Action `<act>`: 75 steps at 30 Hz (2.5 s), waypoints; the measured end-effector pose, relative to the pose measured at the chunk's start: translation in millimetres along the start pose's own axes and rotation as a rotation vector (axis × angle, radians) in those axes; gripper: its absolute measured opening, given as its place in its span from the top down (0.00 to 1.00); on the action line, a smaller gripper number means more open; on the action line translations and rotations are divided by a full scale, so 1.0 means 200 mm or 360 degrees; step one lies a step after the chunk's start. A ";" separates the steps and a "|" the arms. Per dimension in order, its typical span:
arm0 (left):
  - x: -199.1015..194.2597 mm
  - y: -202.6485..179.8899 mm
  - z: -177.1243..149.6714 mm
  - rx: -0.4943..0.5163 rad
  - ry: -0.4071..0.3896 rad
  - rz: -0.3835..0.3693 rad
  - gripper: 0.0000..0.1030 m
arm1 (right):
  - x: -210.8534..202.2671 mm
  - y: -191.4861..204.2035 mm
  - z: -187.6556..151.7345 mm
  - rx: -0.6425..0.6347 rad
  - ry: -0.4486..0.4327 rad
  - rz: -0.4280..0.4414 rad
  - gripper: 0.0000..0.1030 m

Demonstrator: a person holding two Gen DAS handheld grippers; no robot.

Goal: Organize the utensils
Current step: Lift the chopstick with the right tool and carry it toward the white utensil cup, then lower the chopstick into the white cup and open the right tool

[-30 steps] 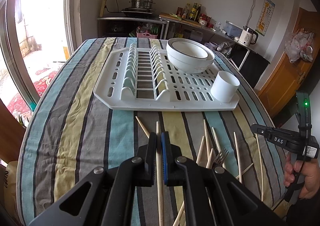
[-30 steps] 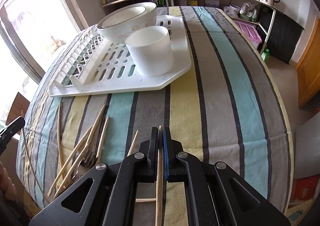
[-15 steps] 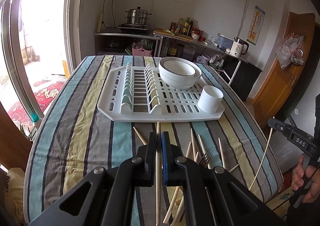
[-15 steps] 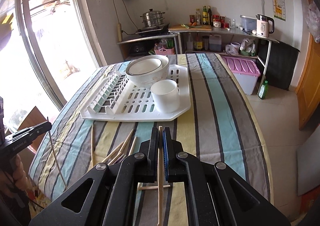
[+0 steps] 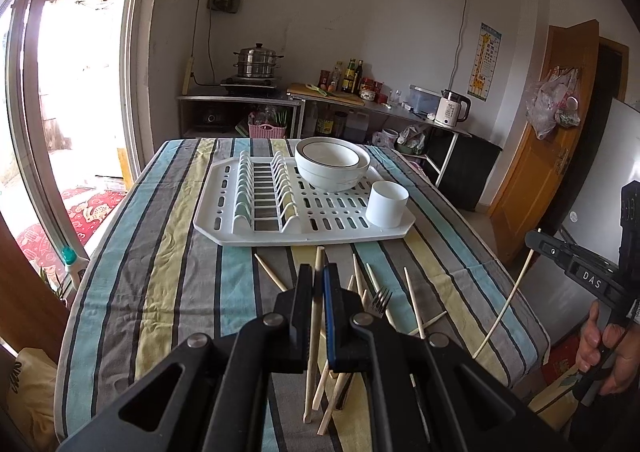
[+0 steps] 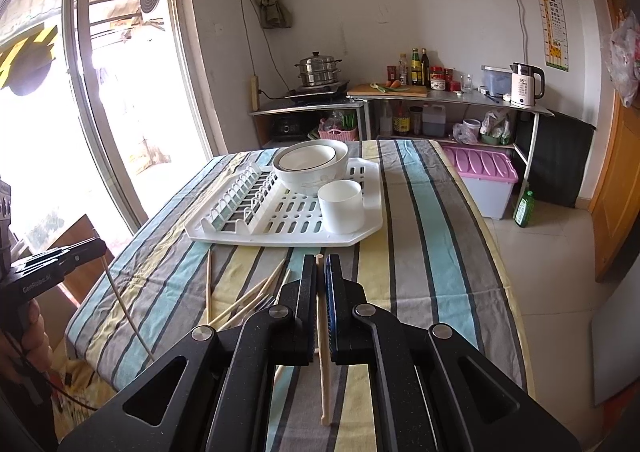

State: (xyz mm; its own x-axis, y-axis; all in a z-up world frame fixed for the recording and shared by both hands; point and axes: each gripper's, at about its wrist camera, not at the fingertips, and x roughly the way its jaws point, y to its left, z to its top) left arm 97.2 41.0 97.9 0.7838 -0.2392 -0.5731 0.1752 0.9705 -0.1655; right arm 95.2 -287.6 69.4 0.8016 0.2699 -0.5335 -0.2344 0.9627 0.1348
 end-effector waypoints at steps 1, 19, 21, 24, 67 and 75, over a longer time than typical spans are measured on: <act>-0.02 0.00 -0.01 0.0007 -0.0006 -0.0002 0.94 | -0.01 0.00 0.00 -0.0004 -0.0004 0.0000 0.96; -0.11 -0.05 0.08 0.0070 -0.0064 0.0008 0.95 | -0.06 0.01 0.10 -0.0059 -0.0093 -0.0006 0.96; -0.09 -0.05 0.13 0.0077 -0.0076 0.0009 0.95 | -0.04 0.00 0.14 -0.0062 -0.0112 -0.0008 0.96; -0.04 -0.07 0.22 0.0086 -0.0101 -0.0008 0.95 | -0.01 -0.01 0.22 -0.0061 -0.0142 -0.0007 0.96; 1.09 -0.40 0.96 -0.0004 -0.0057 -0.0304 0.95 | 0.87 -0.33 0.83 0.0159 -0.0210 0.0057 0.96; 1.21 -0.38 0.90 -0.0031 0.0046 -0.0282 0.94 | 1.01 -0.39 0.78 0.0200 -0.0109 0.0043 0.96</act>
State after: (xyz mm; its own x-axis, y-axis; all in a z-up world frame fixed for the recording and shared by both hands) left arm 381.3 -85.8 117.0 0.7243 -0.4077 -0.5561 0.2974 0.9123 -0.2815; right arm 361.1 -305.0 80.8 0.8325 0.2920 -0.4707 -0.1890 0.9485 0.2542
